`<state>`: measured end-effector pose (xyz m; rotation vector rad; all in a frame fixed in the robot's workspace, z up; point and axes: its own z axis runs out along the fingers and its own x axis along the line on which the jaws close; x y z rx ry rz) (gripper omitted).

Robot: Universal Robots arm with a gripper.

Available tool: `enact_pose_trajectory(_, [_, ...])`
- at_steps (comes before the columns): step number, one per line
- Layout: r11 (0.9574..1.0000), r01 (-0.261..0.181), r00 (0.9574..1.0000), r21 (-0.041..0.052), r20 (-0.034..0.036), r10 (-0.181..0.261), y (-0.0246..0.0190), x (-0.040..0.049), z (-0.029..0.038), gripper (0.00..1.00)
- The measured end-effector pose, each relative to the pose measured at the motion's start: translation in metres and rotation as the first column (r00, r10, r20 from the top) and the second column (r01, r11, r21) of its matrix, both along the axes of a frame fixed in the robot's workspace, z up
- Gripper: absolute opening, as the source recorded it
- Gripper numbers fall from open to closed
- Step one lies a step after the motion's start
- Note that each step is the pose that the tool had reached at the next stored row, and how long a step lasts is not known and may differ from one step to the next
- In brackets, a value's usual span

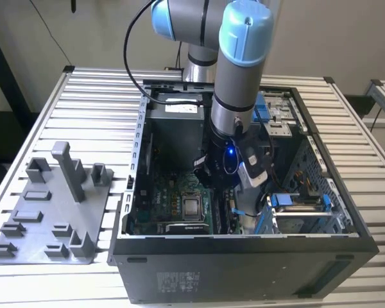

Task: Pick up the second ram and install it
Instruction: 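Insert the second ram into the second slot, then press down the second ram until it locks into place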

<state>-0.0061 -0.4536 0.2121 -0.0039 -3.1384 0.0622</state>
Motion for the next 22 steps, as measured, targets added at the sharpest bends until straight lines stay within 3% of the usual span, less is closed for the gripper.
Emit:
enact_pose_trajectory(1, [1.0,0.0,1.0,-0.0012,-0.0004,0.0,-0.0002,0.0001,0.0007,0.22])
enact_pose_trajectory(8, [1.0,0.0,1.0,0.0029,-0.0003,0.0,-0.0002,0.0001,0.0247,0.22])
enact_pose_trajectory(12, [1.0,0.0,1.0,0.0034,-0.0002,0.0,-0.0001,0.0001,0.0247,0.22])
enact_pose_trajectory(16, [1.0,0.0,1.0,0.0034,-0.0003,0.0,-0.0001,0.0001,0.0249,0.11])
enact_pose_trajectory(22, [1.0,0.0,1.0,0.0035,-0.0003,0.0,-0.0001,0.0001,0.0252,0.11])
